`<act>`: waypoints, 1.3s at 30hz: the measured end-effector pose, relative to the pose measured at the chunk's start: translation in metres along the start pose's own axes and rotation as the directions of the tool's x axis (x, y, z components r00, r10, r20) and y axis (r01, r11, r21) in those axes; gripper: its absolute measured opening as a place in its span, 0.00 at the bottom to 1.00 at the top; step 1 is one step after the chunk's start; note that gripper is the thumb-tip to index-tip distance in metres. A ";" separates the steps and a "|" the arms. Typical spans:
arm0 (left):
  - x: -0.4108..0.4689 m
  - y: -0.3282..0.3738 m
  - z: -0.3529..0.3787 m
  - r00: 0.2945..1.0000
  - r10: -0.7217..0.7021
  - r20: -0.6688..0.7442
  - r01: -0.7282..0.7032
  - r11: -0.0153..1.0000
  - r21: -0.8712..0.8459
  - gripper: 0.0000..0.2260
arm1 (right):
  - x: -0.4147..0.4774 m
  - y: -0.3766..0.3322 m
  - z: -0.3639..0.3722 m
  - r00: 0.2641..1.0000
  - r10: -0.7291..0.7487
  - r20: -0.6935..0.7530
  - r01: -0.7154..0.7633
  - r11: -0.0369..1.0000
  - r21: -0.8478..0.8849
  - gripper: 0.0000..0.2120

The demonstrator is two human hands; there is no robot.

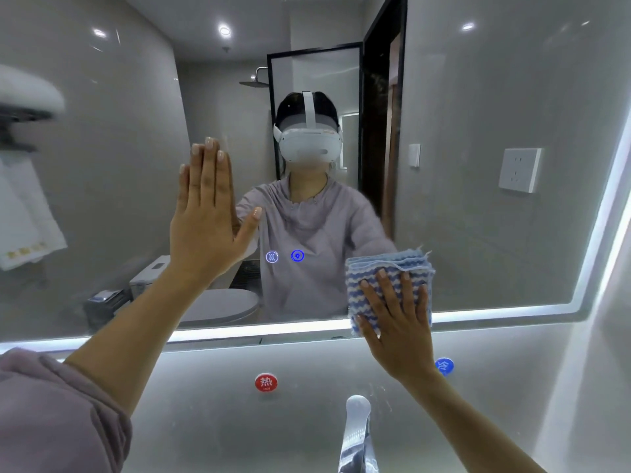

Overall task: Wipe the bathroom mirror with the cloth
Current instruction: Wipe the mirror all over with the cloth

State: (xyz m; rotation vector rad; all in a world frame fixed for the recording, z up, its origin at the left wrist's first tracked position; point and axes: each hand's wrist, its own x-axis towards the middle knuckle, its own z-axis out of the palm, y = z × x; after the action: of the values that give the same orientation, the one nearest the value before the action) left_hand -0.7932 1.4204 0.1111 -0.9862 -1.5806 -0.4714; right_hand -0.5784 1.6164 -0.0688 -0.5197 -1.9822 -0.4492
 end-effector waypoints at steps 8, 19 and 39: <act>0.000 0.000 0.003 1.000 -0.008 -0.003 0.008 1.000 0.030 0.35 | -0.008 0.040 -0.010 0.998 0.048 -0.050 -0.048 0.999 -0.001 0.28; 0.000 0.001 0.005 1.000 -0.009 -0.012 0.010 1.000 0.028 0.35 | -0.007 0.025 -0.012 0.992 0.124 0.021 -0.125 0.991 0.053 0.28; 0.000 0.000 0.001 1.000 0.006 -0.008 -0.006 1.000 -0.030 0.36 | 0.016 -0.105 0.012 0.999 -0.017 0.041 0.012 0.994 0.105 0.28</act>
State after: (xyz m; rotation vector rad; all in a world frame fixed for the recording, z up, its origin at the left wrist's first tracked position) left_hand -0.7939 1.4211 0.1109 -1.0105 -1.5675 -0.4954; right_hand -0.6502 1.5376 -0.0689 -0.4523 -2.0387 -0.3438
